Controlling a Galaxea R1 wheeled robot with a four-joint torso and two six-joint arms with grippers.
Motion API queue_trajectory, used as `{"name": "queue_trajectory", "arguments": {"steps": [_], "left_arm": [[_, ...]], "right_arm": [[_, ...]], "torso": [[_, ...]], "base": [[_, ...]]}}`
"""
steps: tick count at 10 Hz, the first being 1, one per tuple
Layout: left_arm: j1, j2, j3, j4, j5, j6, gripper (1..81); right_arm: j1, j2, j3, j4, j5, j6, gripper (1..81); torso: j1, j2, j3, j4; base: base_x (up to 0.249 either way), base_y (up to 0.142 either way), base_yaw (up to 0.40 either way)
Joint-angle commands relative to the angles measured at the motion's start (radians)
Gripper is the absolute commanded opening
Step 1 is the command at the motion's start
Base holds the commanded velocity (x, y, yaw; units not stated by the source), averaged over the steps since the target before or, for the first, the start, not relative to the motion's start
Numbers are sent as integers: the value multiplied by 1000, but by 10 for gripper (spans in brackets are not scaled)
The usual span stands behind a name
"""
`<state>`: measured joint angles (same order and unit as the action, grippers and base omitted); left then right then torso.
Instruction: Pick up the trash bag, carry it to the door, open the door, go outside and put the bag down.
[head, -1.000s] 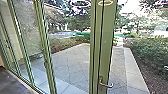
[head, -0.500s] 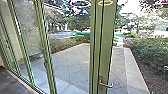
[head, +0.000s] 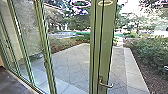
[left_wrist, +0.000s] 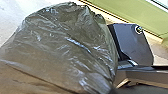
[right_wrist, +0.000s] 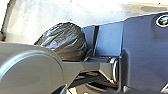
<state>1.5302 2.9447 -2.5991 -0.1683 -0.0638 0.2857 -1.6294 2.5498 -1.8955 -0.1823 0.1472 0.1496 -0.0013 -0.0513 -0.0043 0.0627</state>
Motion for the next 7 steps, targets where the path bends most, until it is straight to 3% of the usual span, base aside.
{"name": "queue_trajectory", "arguments": {"steps": [1,3,7], "left_arm": [[-58,-4,5,1,53,0,10],[-58,-1,5,1,53,0,10],[-60,5,5,0,53,0,10]], "right_arm": [[18,-190,208,-11,0,-2,811],[22,-246,278,-11,0,-2,811],[47,-466,539,4,2,-2,811]], "torso": [[1,0,0,0],[1,0,0,0],[1,0,0,0]], "base": [[0,0,0],[0,0,0],[0,0,0]]}}
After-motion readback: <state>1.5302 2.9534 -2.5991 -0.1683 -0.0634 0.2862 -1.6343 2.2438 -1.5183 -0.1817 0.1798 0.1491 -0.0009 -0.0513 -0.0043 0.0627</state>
